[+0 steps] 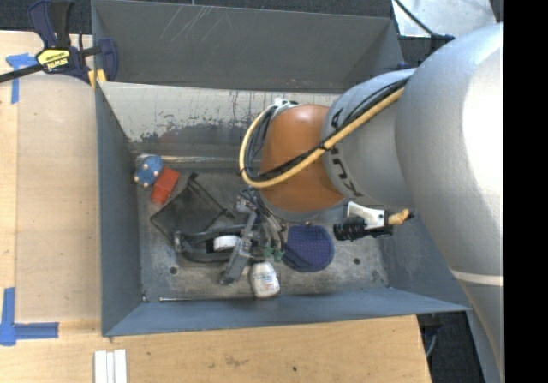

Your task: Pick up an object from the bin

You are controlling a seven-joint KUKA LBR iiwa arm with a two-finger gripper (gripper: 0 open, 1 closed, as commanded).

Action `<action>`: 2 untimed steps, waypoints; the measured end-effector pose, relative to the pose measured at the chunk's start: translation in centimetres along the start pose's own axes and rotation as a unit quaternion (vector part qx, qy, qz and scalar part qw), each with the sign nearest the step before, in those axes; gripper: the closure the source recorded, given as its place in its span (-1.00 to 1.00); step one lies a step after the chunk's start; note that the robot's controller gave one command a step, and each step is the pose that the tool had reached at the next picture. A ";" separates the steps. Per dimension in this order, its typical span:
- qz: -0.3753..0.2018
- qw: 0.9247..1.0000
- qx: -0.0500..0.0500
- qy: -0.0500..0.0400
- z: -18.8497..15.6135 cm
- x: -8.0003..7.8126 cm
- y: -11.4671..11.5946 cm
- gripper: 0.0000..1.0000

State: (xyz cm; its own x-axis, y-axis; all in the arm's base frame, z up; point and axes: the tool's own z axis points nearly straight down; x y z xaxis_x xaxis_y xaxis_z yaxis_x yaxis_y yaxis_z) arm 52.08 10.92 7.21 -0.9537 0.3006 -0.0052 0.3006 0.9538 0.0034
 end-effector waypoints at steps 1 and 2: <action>-0.002 1.000 -0.002 -0.002 -0.5 -0.1 0.3 1.00; -0.022 1.000 0.001 0.001 -14.4 0.4 1.7 1.00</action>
Offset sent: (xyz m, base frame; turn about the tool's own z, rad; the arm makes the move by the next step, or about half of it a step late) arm 0.0000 0.0000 0.0000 0.0000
